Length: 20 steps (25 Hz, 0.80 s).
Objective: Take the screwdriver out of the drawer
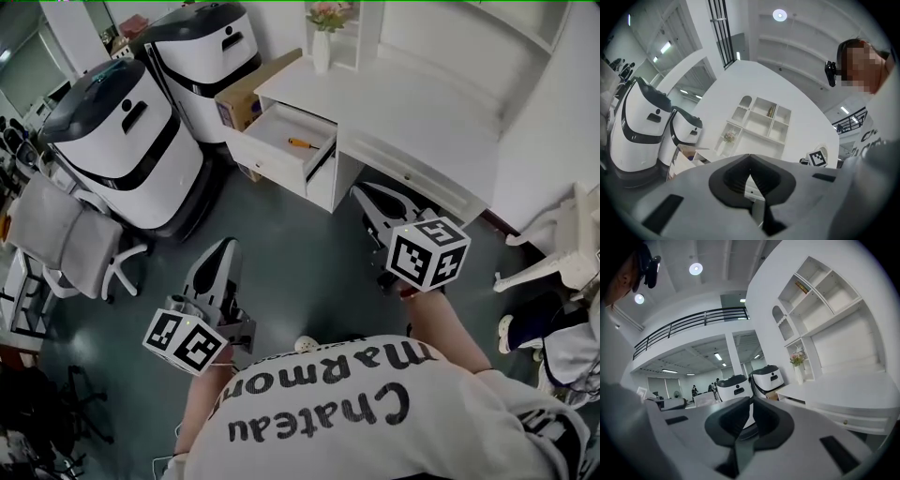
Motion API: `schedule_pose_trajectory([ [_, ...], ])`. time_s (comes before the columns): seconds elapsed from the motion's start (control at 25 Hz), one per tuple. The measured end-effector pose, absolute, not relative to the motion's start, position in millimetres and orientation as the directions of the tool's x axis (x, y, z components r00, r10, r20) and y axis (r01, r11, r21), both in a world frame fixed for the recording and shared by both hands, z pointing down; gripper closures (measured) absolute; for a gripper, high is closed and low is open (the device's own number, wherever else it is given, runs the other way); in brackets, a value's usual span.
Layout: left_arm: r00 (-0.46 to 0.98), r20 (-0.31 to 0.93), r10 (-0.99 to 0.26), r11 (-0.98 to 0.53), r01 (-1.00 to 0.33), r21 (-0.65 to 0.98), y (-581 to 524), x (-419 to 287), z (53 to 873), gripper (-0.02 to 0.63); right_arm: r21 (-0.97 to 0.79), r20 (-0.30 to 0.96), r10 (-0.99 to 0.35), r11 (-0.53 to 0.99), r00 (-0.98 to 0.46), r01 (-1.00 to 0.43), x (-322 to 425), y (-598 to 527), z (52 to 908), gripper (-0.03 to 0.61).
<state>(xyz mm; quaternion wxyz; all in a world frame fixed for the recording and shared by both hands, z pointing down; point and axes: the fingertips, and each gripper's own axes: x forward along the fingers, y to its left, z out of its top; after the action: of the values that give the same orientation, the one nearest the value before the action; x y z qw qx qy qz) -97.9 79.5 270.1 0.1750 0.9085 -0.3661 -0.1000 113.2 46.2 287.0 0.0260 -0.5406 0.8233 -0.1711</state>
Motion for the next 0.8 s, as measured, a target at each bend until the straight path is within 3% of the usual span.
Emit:
schedule_pose_trajectory([
  [0.16, 0.709, -0.056, -0.703, -0.654, -0.613, 0.442, 50.3, -110.1, 283.4, 0.591, -0.319, 0.195, -0.882, 0.357, -0.429, -0.878, 99.5, 22.1, 311.6, 0.538],
  [0.44, 0.707, 0.077, -0.703, -0.592, -0.643, 0.485, 35.9, -127.9, 332.7, 0.591, -0.360, 0.401, -0.808, 0.294, -0.431, -0.885, 97.6, 21.2, 389.3, 0.538],
  [0.6, 0.666, 0.097, -0.740, -0.546, -0.678, 0.491, 25.2, -150.3, 346.5, 0.591, -0.545, 0.347, -0.812, 0.234, -0.470, -0.805, 88.1, -13.6, 396.7, 0.538],
  [0.8, 0.639, 0.085, -0.765, -0.517, -0.687, 0.510, 2.6, -156.0, 352.6, 0.591, -0.555, 0.307, -0.825, 0.249, -0.474, -0.794, 84.4, -63.0, 389.3, 0.538],
])
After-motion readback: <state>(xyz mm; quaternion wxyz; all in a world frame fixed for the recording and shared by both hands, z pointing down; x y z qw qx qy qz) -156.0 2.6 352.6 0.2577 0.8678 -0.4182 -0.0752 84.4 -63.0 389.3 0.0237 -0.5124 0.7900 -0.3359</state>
